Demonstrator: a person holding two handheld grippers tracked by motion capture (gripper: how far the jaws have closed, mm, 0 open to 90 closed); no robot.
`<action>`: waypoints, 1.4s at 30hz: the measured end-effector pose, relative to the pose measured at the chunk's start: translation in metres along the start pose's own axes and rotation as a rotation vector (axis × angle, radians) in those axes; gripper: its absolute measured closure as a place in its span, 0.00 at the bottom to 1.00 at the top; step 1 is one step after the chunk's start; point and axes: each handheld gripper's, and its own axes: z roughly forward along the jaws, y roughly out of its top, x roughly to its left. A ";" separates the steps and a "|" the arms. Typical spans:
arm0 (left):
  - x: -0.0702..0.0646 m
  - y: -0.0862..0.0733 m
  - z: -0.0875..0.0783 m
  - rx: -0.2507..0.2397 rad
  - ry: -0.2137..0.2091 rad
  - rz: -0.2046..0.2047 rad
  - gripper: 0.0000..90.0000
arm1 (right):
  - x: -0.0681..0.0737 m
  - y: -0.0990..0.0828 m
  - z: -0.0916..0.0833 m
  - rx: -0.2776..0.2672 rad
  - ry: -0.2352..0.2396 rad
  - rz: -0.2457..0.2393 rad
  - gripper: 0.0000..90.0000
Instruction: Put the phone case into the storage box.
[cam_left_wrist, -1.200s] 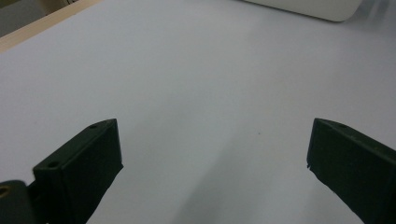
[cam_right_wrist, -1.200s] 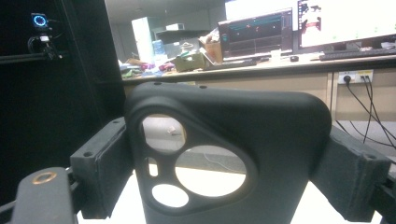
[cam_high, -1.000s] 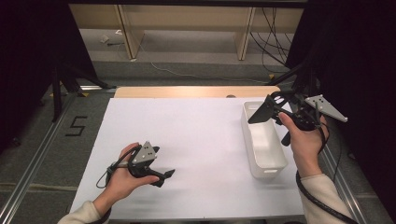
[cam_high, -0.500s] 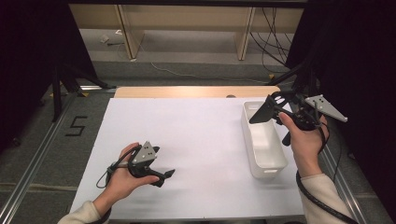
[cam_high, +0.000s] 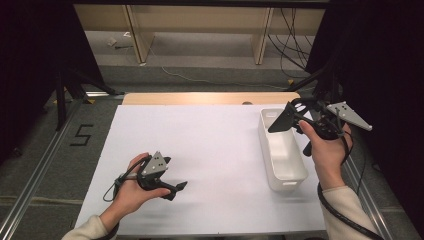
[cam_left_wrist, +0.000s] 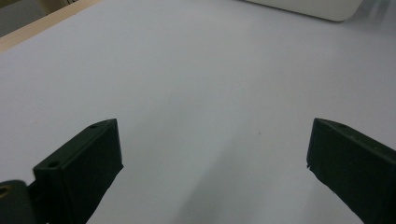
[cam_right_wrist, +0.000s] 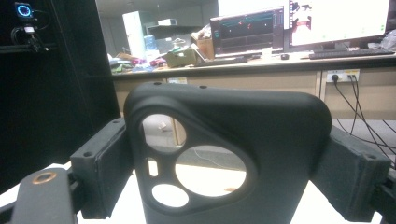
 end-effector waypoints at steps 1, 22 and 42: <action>0.000 0.000 0.000 0.000 0.000 -0.001 0.03 | 0.000 0.000 0.000 0.000 0.000 0.000 0.17; 0.000 0.000 0.000 -0.001 0.001 0.000 0.03 | -0.001 -0.002 0.004 0.027 -0.013 -0.007 0.17; 0.000 0.000 0.000 -0.003 0.002 -0.002 0.03 | -0.001 -0.006 0.015 0.056 -0.037 -0.038 0.17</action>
